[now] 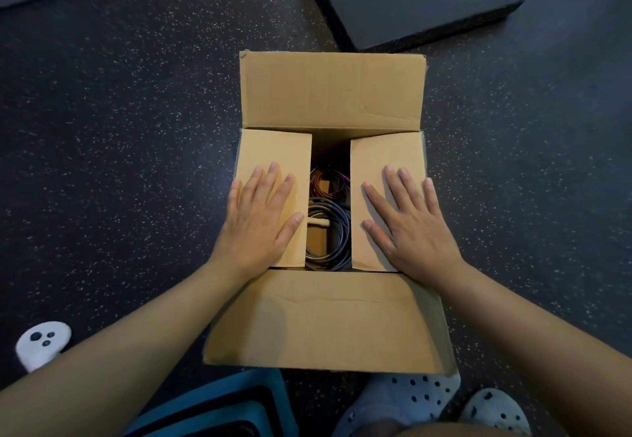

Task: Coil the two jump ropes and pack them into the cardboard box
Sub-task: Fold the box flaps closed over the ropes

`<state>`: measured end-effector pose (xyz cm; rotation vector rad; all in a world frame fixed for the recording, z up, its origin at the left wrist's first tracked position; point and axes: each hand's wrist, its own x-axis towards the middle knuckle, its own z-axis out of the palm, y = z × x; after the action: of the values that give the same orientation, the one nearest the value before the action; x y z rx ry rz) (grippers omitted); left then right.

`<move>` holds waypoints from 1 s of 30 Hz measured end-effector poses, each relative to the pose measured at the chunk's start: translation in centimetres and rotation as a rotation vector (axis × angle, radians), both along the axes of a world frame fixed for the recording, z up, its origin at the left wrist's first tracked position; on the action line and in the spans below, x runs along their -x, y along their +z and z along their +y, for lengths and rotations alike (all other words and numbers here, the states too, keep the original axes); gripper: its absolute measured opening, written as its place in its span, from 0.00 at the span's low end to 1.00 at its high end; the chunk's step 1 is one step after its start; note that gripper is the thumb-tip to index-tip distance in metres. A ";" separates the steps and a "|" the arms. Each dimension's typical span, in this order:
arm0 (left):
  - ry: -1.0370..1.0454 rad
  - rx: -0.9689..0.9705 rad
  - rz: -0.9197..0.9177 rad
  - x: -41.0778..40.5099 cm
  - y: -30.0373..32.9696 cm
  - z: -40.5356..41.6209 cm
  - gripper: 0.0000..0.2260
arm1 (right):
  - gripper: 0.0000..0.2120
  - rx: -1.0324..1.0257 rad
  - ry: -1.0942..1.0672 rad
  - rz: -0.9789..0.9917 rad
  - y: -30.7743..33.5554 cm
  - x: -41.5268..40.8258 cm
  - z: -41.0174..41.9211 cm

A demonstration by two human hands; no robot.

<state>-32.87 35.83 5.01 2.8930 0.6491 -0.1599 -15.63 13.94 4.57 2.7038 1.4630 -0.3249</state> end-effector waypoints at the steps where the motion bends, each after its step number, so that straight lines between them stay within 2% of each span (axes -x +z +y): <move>1: -0.024 -0.011 0.008 0.0 0.0 -0.1 0.29 | 0.31 0.001 0.004 0.001 0.0 -0.1 0.0; 5: -0.076 -0.058 0.044 -0.1 -0.1 -0.3 0.29 | 0.31 0.006 0.018 0.004 0.1 -0.4 0.3; 12: -0.107 -0.028 0.056 0.4 -0.3 -0.9 0.31 | 0.32 0.031 0.043 0.003 0.2 -0.4 0.2; 20: -0.078 -0.025 0.122 0.1 -0.7 -0.7 0.32 | 0.33 0.060 0.058 0.012 0.7 -0.5 0.2; 25: -0.086 0.120 0.093 0.2 1.2 -1.1 0.34 | 0.33 0.058 0.041 0.067 1.6 -0.6 0.5; 30: -0.313 0.240 0.203 0.8 4.8 -4.9 0.43 | 0.32 0.020 0.055 0.046 3.3 -1.5 2.3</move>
<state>-33.70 30.96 9.77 2.7430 0.1816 -0.5383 -14.13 16.24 7.89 2.6518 1.5347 -0.3994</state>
